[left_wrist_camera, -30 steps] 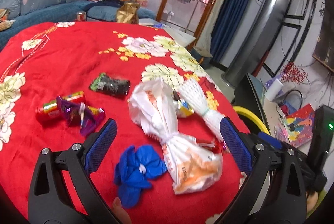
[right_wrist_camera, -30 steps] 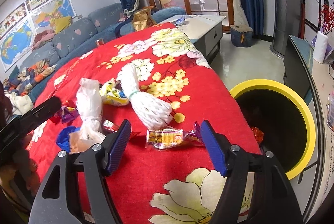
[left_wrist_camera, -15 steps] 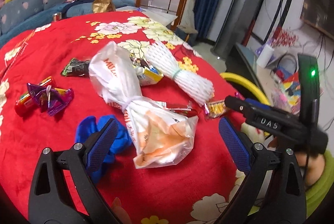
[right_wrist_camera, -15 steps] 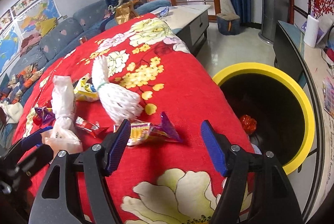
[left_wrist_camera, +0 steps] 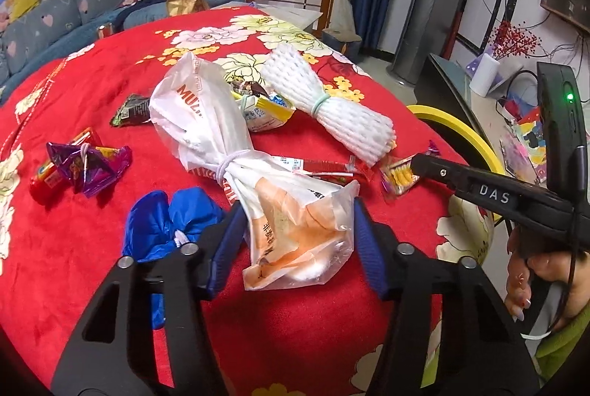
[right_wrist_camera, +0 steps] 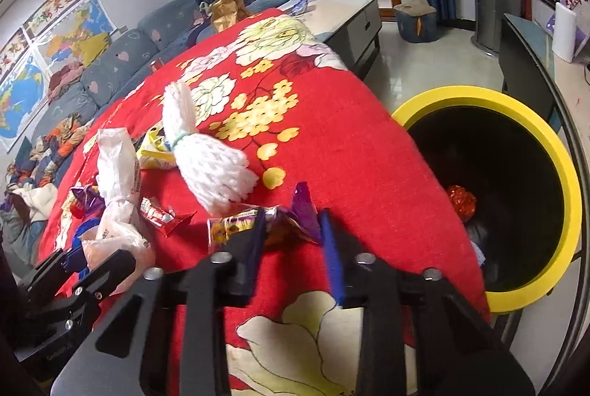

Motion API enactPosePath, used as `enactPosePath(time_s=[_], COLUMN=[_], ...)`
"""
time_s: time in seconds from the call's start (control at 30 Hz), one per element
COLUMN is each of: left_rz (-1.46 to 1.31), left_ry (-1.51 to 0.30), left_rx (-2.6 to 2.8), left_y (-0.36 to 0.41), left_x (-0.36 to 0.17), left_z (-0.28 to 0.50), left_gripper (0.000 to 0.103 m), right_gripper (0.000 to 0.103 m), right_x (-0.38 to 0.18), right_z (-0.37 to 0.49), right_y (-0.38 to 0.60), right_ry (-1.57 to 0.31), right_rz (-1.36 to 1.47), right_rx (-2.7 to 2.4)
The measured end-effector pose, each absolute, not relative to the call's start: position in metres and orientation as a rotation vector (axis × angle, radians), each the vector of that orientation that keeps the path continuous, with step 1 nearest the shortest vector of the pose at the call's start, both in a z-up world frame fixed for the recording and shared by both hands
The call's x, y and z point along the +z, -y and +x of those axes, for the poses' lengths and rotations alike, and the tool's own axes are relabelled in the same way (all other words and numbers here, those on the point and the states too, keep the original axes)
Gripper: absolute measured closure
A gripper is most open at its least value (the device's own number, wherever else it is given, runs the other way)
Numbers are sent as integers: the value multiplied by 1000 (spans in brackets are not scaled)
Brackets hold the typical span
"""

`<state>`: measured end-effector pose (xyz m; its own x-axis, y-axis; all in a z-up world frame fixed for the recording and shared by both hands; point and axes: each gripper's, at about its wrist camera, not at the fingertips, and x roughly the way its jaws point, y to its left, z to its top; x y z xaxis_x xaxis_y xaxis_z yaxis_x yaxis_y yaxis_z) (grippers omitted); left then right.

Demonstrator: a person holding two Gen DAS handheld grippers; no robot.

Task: Collect trash
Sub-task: 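Grasp the purple candy wrapper with the right tool while the left tool grasps the white plastic bag, then carry the purple wrapper and white plastic bag over to the yellow-rimmed bin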

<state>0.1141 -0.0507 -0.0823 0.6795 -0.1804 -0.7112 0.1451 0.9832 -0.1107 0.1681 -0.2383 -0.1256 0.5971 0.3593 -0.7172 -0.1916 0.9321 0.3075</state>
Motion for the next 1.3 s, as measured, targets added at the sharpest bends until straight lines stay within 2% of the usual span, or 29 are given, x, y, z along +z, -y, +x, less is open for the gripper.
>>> enactPosePath(time_s=[0.27,0.77,1.3], left_rz=[-99,-151,-115], left_ry=[-761,-628,-572], left_rx=[-182,-205,-285], left_y=[39,33,67], left_x=[-68,-22,-2], left_z=[108,98,96], left_gripper=[64,64,64], right_gripper=[85,85,85], right_x=[-118,-81,-57], right_z=[162,150,150], right_y=[238,246,275], right_ry=[-863,-768,-693], right_rz=[194,179,216], right_rx=[342,338,280])
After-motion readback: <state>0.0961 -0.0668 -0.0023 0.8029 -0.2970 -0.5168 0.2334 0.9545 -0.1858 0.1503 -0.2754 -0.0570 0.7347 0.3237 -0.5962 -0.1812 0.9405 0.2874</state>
